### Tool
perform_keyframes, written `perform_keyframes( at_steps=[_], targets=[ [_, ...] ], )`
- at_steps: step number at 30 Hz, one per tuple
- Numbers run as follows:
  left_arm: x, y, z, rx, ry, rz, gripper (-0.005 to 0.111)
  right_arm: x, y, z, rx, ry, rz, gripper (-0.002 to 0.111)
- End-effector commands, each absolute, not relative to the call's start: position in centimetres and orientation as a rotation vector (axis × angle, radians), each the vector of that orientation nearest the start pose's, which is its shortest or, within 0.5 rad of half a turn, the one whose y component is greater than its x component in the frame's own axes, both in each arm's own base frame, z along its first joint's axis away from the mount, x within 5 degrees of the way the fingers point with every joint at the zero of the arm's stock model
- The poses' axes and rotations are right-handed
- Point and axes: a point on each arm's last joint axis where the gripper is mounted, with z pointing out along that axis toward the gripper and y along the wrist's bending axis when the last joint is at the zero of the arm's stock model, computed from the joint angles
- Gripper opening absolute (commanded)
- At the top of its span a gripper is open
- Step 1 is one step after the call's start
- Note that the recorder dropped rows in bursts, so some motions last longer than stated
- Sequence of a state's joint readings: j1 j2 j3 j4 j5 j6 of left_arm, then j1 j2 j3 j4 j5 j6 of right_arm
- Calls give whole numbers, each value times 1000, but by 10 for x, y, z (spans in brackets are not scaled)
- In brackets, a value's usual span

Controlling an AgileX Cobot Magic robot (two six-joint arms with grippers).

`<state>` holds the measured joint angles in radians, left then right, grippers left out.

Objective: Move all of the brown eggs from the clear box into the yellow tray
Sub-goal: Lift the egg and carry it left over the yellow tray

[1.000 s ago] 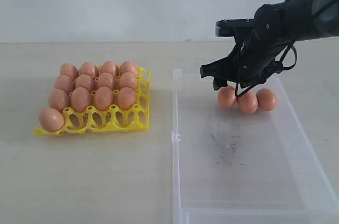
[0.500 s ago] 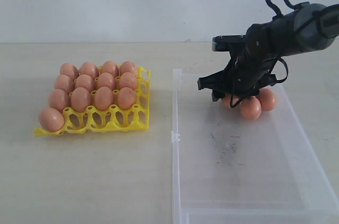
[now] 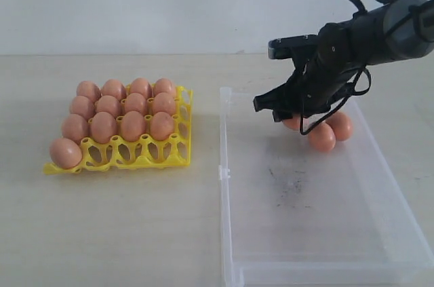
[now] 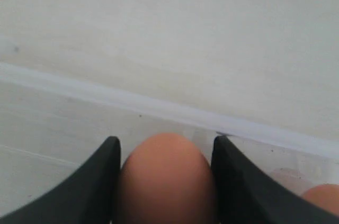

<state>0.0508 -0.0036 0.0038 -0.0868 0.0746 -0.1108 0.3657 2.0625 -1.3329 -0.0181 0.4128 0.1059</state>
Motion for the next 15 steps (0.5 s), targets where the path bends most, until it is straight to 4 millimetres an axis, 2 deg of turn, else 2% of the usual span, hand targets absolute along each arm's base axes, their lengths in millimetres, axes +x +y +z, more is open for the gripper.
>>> perform_keyframes(
  at_steps=[1,6,11,15],
  targets=[
    [56,2,207,-186,1542,-125,4,388,163,183,-399,2350,211,0],
    [56,2,207,-186,1542,-125,4,360,182,205,-435,2012,324,0],
    [56,2,207,-186,1542,-125,4,334,207,207,-472,1736,444,0],
    [56,2,207,-186,1542,-125,4,316,233,206,-631,1552,533,0]
  ],
)
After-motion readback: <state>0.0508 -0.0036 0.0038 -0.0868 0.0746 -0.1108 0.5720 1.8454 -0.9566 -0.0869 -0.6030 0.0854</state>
